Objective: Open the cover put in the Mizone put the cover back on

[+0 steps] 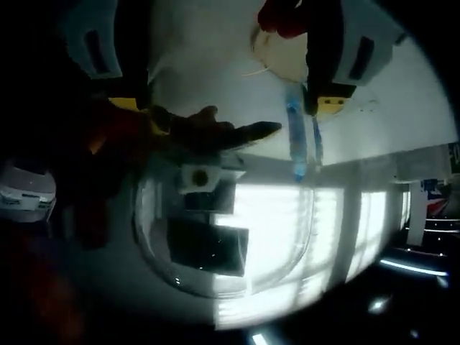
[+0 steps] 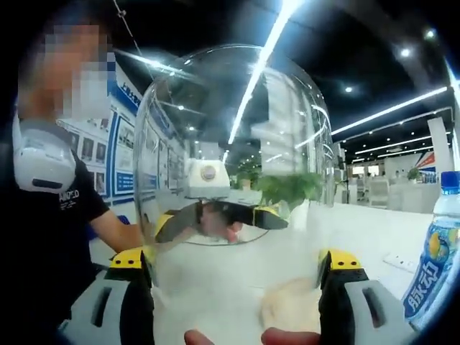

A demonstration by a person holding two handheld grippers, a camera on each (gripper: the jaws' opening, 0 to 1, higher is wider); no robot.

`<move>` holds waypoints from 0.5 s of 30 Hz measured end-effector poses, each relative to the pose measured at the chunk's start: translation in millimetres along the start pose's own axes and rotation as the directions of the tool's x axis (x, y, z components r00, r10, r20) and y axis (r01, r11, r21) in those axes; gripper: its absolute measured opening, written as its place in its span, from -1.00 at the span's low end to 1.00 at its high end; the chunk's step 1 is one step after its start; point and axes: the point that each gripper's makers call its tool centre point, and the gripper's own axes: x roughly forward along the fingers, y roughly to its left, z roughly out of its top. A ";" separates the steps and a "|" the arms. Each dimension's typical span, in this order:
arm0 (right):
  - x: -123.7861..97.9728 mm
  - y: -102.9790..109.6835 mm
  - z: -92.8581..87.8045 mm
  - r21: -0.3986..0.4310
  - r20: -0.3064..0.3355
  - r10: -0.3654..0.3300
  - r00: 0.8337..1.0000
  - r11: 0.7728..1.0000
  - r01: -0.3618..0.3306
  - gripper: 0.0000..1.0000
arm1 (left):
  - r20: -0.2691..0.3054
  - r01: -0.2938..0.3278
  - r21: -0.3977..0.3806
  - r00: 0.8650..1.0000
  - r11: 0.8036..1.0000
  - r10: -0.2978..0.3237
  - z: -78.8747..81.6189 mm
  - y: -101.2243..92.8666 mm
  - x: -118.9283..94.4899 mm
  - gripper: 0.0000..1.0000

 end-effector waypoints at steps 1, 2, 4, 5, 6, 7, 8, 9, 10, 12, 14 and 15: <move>-1.0 2.7 -0.4 0.000 0.003 -0.001 1.000 1.000 0.001 0.80 | -0.001 0.001 0.000 1.000 1.000 -0.001 -0.7 -3.3 -0.2 0.55; -2.2 5.8 -0.8 -0.002 0.005 -0.002 1.000 1.000 0.002 0.80 | -0.002 0.001 0.002 1.000 1.000 -0.001 -1.0 -7.1 -0.3 0.55; -4.2 11.1 -1.0 -0.004 0.006 -0.003 1.000 1.000 0.003 0.80 | -0.003 0.002 0.005 1.000 1.000 -0.002 -1.1 -12.6 -1.0 0.55; -5.0 13.6 -0.8 -0.004 0.010 -0.004 1.000 1.000 0.004 0.80 | -0.001 0.003 0.006 1.000 1.000 -0.003 -1.2 -15.2 -1.7 0.55; -5.3 16.3 -0.5 -0.004 0.012 -0.004 1.000 1.000 0.004 0.80 | 0.001 0.002 0.006 1.000 1.000 -0.002 -1.2 -17.9 -2.6 0.55; -5.8 19.2 -0.3 -0.004 0.013 -0.004 1.000 1.000 0.004 0.80 | 0.004 0.002 0.004 1.000 1.000 -0.002 -1.5 -20.5 -3.5 0.55; -6.2 21.9 -0.1 -0.005 0.013 -0.004 1.000 1.000 0.005 0.80 | 0.006 0.002 0.003 1.000 1.000 -0.002 -1.8 -22.4 -4.0 0.55; -6.8 24.8 -0.3 -0.006 0.014 -0.004 1.000 1.000 0.005 0.80 | 0.009 0.001 0.002 1.000 1.000 -0.001 -2.3 -25.1 -4.7 0.55; -7.2 26.6 -0.4 -0.008 0.015 -0.005 1.000 1.000 0.005 0.79 | 0.011 0.000 0.001 1.000 1.000 0.000 -2.8 -27.7 -5.3 0.55; -7.7 31.4 -2.2 -0.010 0.006 -0.002 1.000 1.000 0.002 0.79 | 0.013 -0.003 -0.001 1.000 1.000 0.003 -5.6 -32.9 -6.3 0.55; -8.2 36.8 -6.1 -0.014 -0.002 -0.001 1.000 1.000 0.001 0.79 | 0.011 -0.006 -0.003 1.000 1.000 0.006 -10.3 -37.4 -8.0 0.55; -7.9 39.3 -8.2 -0.015 -0.005 -0.001 1.000 1.000 0.001 0.79 | 0.004 -0.006 -0.005 1.000 1.000 0.006 -12.3 -39.0 -8.9 0.55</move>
